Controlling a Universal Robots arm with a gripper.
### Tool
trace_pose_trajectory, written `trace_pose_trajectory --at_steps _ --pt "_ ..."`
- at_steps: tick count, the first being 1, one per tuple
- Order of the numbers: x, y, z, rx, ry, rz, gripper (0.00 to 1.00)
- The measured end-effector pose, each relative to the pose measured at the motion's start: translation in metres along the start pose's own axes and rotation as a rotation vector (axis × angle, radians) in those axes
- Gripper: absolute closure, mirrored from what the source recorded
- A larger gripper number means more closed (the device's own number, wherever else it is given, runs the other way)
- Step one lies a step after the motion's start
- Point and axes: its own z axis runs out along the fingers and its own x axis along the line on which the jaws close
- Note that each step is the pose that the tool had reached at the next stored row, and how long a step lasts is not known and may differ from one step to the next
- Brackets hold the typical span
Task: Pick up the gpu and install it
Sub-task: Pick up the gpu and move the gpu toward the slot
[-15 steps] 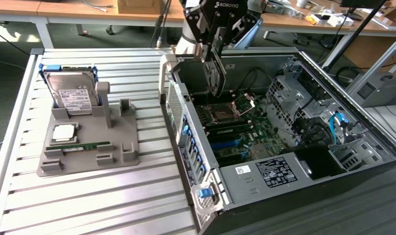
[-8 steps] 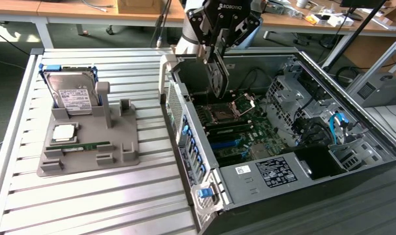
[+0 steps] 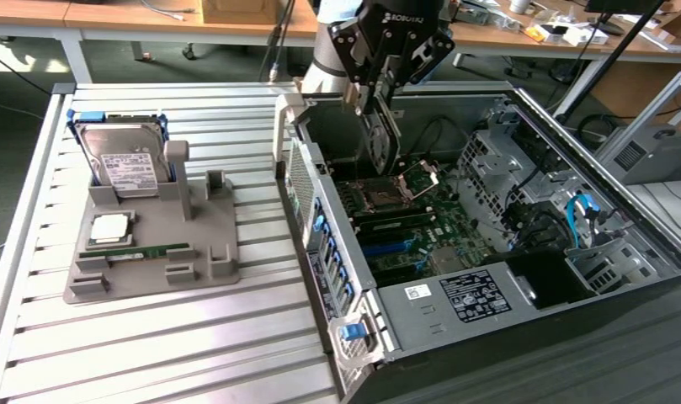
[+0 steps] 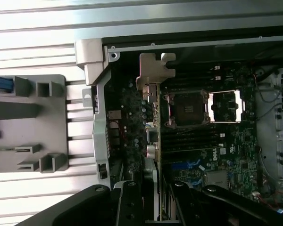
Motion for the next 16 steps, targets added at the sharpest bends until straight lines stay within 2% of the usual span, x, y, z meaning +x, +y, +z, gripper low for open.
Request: trace_pose_trajectory --at_steps 9,16 --pt "-0.012 -0.0047 0.0026 -0.0001 0.0001 0.0 0.73" --pt "-0.028 -0.0057 0.0047 0.0 0.0003 0.0 0.73"
